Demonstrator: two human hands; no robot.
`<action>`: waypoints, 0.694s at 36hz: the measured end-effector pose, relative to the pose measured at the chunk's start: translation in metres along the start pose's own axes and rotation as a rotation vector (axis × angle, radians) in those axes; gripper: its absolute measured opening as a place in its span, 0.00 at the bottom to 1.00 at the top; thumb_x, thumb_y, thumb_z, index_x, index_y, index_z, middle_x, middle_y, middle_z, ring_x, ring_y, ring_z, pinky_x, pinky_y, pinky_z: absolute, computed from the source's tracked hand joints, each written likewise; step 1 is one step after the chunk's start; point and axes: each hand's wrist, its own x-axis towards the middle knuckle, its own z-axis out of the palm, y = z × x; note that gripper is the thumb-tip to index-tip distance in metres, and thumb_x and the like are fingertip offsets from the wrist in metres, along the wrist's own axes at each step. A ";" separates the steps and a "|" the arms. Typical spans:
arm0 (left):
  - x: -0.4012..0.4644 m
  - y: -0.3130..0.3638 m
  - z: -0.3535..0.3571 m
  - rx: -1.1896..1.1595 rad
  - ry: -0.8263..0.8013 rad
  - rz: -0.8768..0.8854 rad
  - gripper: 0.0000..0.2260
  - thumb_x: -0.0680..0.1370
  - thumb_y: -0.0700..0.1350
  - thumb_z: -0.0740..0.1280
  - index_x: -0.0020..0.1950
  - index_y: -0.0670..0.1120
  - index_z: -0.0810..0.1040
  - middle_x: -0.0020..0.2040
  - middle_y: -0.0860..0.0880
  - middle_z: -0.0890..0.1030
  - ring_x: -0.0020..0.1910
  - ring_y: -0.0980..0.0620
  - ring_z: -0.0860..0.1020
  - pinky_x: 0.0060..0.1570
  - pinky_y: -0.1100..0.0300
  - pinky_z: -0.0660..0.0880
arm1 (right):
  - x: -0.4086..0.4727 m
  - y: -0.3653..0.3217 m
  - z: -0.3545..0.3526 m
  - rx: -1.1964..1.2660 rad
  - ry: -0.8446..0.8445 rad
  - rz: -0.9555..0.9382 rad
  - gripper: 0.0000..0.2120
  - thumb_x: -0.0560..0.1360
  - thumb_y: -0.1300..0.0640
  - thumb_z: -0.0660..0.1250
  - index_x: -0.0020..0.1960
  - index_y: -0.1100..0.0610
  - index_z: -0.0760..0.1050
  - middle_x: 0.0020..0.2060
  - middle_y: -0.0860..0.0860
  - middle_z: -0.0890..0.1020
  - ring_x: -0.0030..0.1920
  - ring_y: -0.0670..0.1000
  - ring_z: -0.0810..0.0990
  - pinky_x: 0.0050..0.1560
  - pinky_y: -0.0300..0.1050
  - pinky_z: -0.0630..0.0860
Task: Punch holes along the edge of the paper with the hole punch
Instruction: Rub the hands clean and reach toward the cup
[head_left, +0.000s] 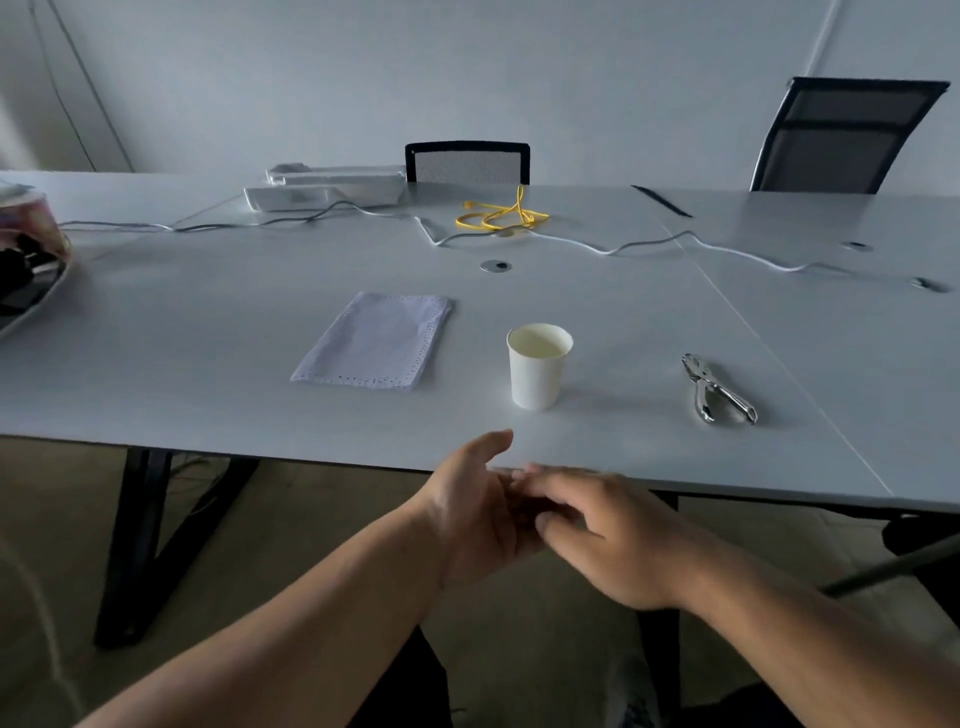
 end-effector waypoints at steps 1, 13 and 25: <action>0.000 0.000 -0.001 0.006 -0.004 0.000 0.30 0.87 0.57 0.56 0.53 0.32 0.84 0.42 0.37 0.88 0.36 0.42 0.90 0.37 0.56 0.86 | -0.001 -0.005 -0.001 0.030 -0.028 0.000 0.22 0.77 0.49 0.59 0.68 0.45 0.79 0.67 0.41 0.83 0.68 0.37 0.77 0.71 0.42 0.73; -0.003 0.021 0.006 -0.052 0.028 0.070 0.26 0.87 0.56 0.60 0.64 0.31 0.77 0.54 0.31 0.85 0.53 0.34 0.86 0.54 0.44 0.83 | 0.023 0.032 -0.029 0.268 0.393 0.279 0.12 0.79 0.60 0.67 0.58 0.49 0.83 0.55 0.42 0.86 0.58 0.37 0.82 0.68 0.47 0.76; 0.018 0.130 0.071 0.489 0.106 0.753 0.17 0.85 0.54 0.62 0.55 0.42 0.83 0.55 0.40 0.87 0.59 0.41 0.86 0.62 0.51 0.82 | 0.061 0.033 -0.063 0.611 0.690 0.370 0.09 0.67 0.48 0.66 0.37 0.39 0.85 0.44 0.53 0.90 0.53 0.57 0.87 0.63 0.66 0.79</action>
